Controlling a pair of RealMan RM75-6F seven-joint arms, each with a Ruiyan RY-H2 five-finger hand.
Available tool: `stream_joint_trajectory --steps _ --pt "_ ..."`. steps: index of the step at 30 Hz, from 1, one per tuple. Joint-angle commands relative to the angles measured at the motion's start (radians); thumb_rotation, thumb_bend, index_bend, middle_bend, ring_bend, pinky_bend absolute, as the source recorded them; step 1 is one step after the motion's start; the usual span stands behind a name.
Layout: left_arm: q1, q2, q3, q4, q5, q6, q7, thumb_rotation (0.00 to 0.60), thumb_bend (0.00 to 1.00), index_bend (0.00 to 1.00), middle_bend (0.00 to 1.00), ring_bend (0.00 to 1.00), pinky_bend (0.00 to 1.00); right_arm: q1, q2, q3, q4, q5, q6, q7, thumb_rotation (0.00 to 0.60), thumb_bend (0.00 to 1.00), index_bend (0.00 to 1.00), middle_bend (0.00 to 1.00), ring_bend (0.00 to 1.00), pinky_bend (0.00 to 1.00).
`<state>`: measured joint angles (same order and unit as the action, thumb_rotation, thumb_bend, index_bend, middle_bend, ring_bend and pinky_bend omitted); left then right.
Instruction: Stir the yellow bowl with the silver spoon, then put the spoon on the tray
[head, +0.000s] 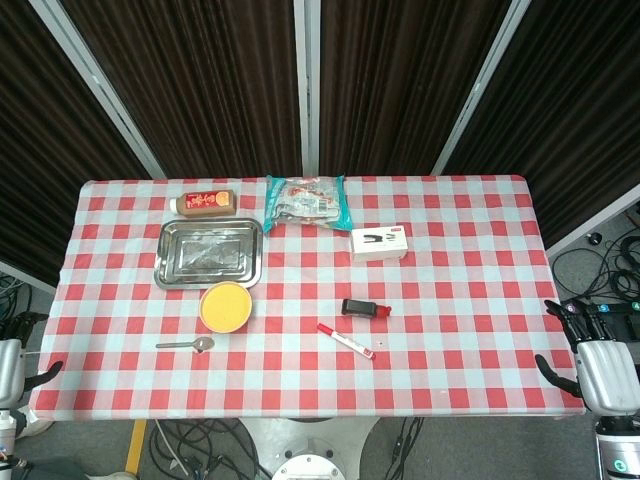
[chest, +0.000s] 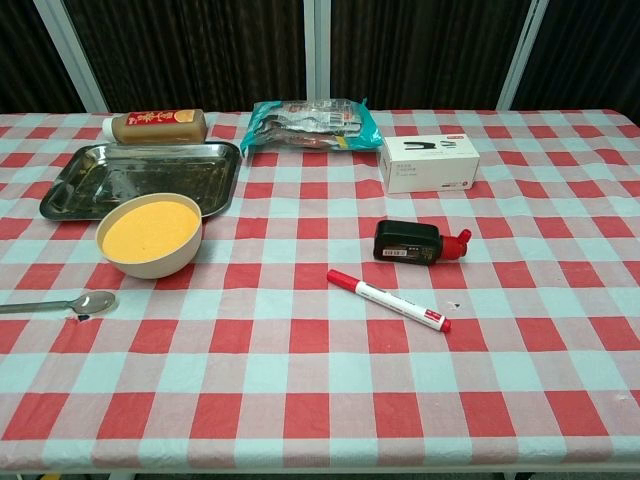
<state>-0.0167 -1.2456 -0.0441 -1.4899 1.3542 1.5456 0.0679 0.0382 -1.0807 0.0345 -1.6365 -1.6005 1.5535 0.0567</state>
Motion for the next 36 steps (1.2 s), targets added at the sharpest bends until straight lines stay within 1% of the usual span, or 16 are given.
stream_joint_trajectory --steps 1,5,17,21,23,24,25,26,28,30,31,33,36 --pt "-0.001 -0.007 0.002 0.021 0.014 -0.006 -0.023 0.600 0.14 0.32 0.34 0.26 0.31 0.004 -0.003 -0.003 0.001 -0.002 -0.007 0.001 0.600 0.21 0.13 0.25 0.09 0.19" --pt "0.003 -0.010 0.011 0.047 0.055 0.003 -0.081 0.600 0.14 0.32 0.34 0.26 0.31 0.004 -0.001 -0.004 0.001 -0.006 -0.006 0.005 0.600 0.21 0.13 0.25 0.09 0.19" --pt "0.000 0.001 0.019 0.045 0.110 0.008 -0.092 0.600 0.14 0.32 0.35 0.26 0.31 -0.012 0.003 -0.009 0.017 -0.015 0.025 0.036 0.600 0.21 0.13 0.26 0.09 0.19" --pt "-0.028 0.003 0.013 0.032 0.133 -0.017 -0.103 0.600 0.14 0.33 0.36 0.26 0.31 -0.013 0.005 -0.006 0.020 -0.019 0.031 0.044 0.600 0.21 0.13 0.26 0.09 0.19" --pt "-0.058 0.000 0.007 0.022 0.150 -0.047 -0.104 0.600 0.14 0.36 0.41 0.28 0.32 -0.007 0.007 -0.005 0.018 -0.025 0.028 0.042 0.600 0.21 0.13 0.27 0.09 0.19" --pt "-0.072 -0.004 0.001 0.020 0.157 -0.058 -0.102 0.600 0.14 0.37 0.43 0.30 0.35 -0.005 0.008 -0.005 0.017 -0.028 0.026 0.040 0.600 0.21 0.13 0.27 0.09 0.19" --pt "-0.088 -0.011 -0.004 0.019 0.163 -0.073 -0.104 0.600 0.14 0.38 0.48 0.36 0.41 -0.002 0.008 -0.005 0.016 -0.031 0.024 0.039 0.600 0.21 0.13 0.27 0.09 0.19" --pt "-0.110 -0.022 -0.011 0.018 0.165 -0.097 -0.106 0.600 0.14 0.39 0.53 0.43 0.48 0.001 0.009 -0.004 0.015 -0.034 0.022 0.038 0.600 0.21 0.13 0.27 0.09 0.19" --pt "-0.152 -0.040 -0.020 0.016 0.160 -0.158 -0.112 0.600 0.15 0.42 0.65 0.61 0.71 0.004 0.010 -0.004 0.016 -0.035 0.018 0.039 0.600 0.21 0.13 0.27 0.09 0.19" --pt "-0.192 -0.052 -0.023 0.015 0.146 -0.233 -0.120 0.600 0.16 0.45 0.75 0.72 0.85 0.006 0.011 -0.004 0.016 -0.034 0.016 0.041 0.600 0.21 0.13 0.28 0.09 0.19" --pt "-0.212 -0.059 -0.025 0.019 0.136 -0.270 -0.125 0.600 0.17 0.47 0.79 0.77 0.89 0.006 0.012 -0.003 0.016 -0.032 0.015 0.042 0.600 0.21 0.13 0.28 0.09 0.19" --pt "-0.253 -0.084 -0.030 0.037 0.106 -0.350 -0.114 0.600 0.18 0.49 0.84 0.81 0.95 0.006 0.014 -0.001 0.017 -0.027 0.014 0.042 0.600 0.21 0.13 0.28 0.09 0.19" --pt "-0.290 -0.117 -0.030 0.045 0.063 -0.433 -0.090 0.600 0.19 0.51 0.90 0.86 0.99 0.004 0.017 -0.002 0.019 -0.021 0.014 0.044 0.600 0.21 0.13 0.28 0.09 0.19"
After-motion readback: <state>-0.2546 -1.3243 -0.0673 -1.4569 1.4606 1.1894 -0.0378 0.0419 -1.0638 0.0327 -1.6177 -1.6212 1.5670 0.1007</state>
